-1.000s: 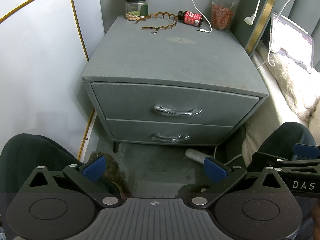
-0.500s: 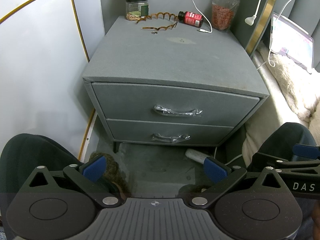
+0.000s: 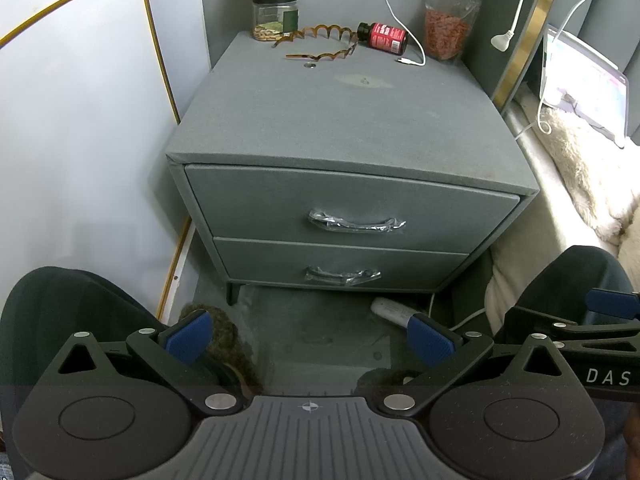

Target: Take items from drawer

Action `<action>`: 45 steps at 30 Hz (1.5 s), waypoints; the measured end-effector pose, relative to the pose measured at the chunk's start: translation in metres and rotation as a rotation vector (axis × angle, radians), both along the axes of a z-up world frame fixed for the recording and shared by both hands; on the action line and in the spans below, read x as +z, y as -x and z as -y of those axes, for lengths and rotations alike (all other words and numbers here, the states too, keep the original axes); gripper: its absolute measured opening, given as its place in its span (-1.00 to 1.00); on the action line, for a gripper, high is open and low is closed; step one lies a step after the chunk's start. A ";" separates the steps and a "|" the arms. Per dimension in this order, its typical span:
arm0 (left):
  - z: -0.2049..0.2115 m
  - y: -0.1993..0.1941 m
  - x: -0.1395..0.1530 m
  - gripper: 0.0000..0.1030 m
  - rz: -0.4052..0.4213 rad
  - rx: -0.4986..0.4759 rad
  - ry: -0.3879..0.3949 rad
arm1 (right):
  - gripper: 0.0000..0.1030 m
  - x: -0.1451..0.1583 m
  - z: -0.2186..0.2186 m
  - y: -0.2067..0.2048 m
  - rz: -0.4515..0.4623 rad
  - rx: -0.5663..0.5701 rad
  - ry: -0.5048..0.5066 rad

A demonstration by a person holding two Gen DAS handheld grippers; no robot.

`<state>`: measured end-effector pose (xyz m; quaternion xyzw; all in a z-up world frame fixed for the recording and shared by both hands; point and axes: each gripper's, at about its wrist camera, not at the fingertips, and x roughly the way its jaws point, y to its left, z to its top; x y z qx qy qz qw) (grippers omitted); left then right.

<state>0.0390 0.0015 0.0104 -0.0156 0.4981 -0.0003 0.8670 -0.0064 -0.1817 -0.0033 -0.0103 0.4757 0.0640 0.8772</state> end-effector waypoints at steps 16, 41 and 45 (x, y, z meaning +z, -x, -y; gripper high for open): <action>0.000 -0.001 0.000 1.00 0.000 0.001 -0.004 | 1.00 0.000 -0.002 0.002 0.002 0.007 0.002; -0.001 0.000 0.004 1.00 0.011 -0.007 -0.047 | 1.00 0.000 0.000 0.001 -0.001 0.016 -0.005; 0.000 -0.001 0.004 1.00 0.010 -0.009 -0.048 | 1.00 -0.001 0.001 0.001 -0.002 0.018 -0.006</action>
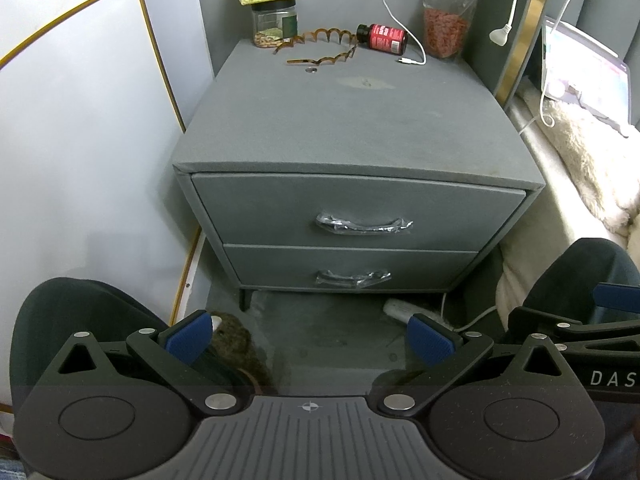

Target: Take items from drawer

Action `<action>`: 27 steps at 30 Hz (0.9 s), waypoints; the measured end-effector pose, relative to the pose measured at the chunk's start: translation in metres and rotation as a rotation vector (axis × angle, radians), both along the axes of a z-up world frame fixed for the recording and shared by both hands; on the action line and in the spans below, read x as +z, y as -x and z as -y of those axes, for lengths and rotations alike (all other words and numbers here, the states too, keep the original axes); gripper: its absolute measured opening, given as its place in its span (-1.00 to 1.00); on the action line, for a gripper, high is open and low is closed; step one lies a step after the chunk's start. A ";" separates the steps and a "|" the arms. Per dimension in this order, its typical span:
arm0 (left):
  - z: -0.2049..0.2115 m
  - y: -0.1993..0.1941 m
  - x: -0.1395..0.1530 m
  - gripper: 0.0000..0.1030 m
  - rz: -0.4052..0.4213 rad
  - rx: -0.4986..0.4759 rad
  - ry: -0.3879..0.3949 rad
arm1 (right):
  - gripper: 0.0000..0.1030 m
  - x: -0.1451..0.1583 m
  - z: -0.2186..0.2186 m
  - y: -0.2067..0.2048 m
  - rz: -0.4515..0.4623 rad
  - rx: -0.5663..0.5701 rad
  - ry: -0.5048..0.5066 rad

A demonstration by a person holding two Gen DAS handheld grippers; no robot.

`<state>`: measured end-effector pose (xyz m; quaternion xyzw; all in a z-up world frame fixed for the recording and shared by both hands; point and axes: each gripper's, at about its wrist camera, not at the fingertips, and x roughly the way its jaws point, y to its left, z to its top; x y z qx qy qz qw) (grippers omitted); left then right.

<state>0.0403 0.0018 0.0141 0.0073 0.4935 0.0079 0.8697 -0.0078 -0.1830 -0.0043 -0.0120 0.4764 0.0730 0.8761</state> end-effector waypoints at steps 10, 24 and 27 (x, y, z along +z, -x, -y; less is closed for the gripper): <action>0.000 -0.002 0.000 1.00 0.000 0.001 0.006 | 1.00 -0.001 0.000 0.000 0.000 0.005 -0.003; -0.005 -0.002 0.001 1.00 0.045 0.007 0.060 | 1.00 0.000 0.005 0.000 0.017 0.001 -0.034; -0.003 -0.004 0.001 1.00 0.049 0.017 0.055 | 1.00 -0.001 0.006 -0.004 0.018 0.021 -0.044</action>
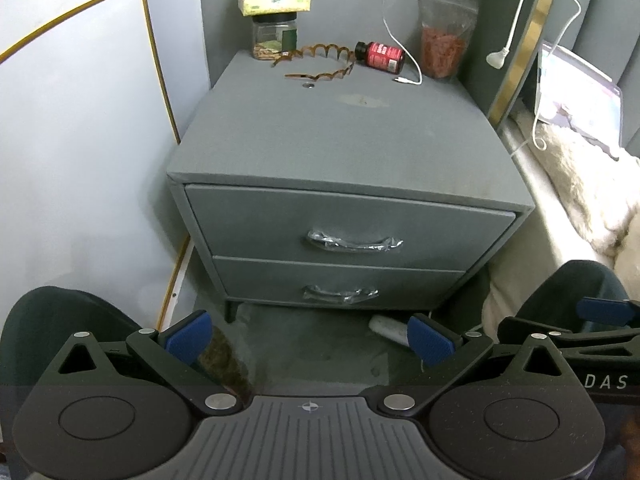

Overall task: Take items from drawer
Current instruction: 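Move the left tool to the top drawer handle and grasp it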

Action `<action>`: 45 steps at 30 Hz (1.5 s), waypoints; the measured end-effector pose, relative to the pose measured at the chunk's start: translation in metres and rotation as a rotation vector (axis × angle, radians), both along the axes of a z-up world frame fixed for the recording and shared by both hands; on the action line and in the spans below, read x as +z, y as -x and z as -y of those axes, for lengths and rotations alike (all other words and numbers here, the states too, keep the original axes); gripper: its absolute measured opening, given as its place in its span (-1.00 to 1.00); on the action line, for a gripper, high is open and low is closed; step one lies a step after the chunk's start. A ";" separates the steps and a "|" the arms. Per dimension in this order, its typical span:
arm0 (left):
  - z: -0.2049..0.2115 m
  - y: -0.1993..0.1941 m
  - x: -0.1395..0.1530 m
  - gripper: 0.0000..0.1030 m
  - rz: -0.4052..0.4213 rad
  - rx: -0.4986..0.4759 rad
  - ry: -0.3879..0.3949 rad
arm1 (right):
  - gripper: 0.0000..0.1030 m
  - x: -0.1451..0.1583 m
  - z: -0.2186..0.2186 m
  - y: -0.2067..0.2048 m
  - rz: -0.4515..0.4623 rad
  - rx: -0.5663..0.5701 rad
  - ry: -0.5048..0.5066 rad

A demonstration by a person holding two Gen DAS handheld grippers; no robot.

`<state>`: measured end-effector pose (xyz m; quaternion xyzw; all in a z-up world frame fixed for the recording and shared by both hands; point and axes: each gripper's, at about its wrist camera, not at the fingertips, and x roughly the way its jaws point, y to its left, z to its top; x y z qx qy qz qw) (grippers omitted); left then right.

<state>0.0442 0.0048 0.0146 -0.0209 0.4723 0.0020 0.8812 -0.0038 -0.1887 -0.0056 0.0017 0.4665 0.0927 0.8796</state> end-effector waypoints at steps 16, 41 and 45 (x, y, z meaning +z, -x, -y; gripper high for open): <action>0.034 -0.026 -0.006 1.00 0.052 -0.012 -0.071 | 1.00 -0.002 0.045 -0.050 -0.087 0.107 -0.085; 0.060 -0.063 -0.033 1.00 0.121 -0.190 -0.088 | 1.00 -0.018 0.078 -0.059 -0.055 0.108 -0.088; 0.054 -0.073 -0.042 1.00 0.134 -0.224 -0.040 | 1.00 -0.018 0.079 -0.060 -0.058 0.114 -0.086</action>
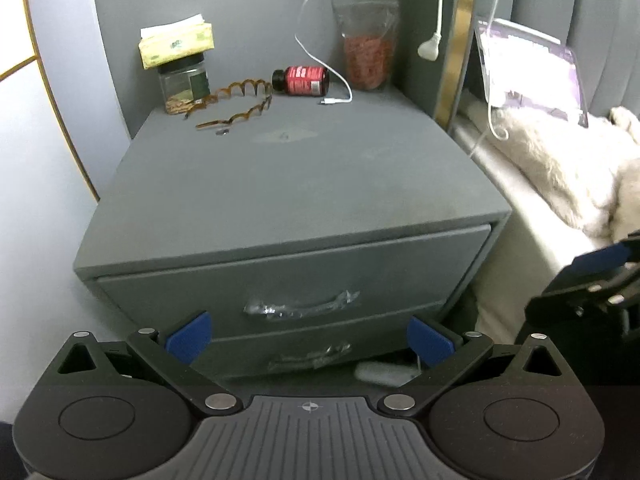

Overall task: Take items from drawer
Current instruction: 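Move the left tool to the top drawer handle and grasp it, then pull the top drawer open with the left tool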

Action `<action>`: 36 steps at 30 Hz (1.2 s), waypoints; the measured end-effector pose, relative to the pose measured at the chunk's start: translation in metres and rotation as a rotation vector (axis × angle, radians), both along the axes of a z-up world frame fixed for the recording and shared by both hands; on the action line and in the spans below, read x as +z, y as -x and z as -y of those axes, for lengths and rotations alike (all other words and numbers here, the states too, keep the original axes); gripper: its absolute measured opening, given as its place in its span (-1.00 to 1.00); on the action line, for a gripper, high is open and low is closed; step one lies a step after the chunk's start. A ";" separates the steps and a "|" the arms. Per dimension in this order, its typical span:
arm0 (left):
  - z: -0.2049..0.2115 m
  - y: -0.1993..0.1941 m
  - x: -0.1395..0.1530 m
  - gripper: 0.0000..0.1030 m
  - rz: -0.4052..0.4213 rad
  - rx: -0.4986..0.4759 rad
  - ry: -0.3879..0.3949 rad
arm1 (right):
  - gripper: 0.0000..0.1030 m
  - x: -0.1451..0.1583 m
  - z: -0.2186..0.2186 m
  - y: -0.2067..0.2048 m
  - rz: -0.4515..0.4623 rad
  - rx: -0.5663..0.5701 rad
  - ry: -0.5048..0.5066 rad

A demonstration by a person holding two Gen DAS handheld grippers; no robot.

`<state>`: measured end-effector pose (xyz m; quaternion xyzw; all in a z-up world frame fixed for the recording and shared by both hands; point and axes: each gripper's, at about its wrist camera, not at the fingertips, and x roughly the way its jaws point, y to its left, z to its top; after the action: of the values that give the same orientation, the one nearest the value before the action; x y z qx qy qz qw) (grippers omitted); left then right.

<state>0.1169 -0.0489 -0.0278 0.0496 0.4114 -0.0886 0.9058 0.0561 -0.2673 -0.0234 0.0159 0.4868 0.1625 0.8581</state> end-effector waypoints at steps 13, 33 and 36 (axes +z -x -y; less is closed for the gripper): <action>0.036 -0.052 -0.082 0.48 -0.018 -0.444 -0.310 | 0.84 -0.021 0.021 -0.013 0.088 0.056 -0.087; 0.056 -0.118 -0.140 -0.71 -0.136 -0.756 -0.553 | 0.79 -0.029 0.021 -0.018 0.067 0.045 -0.119; 0.059 -0.113 -0.140 -0.71 -0.146 -0.799 -0.595 | 0.79 -0.030 0.024 -0.020 0.059 0.040 -0.129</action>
<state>0.2302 -0.1076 -0.1683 0.4528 0.4300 -0.3105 0.7167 0.0765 -0.2909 -0.0534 0.0566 0.4502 0.2108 0.8658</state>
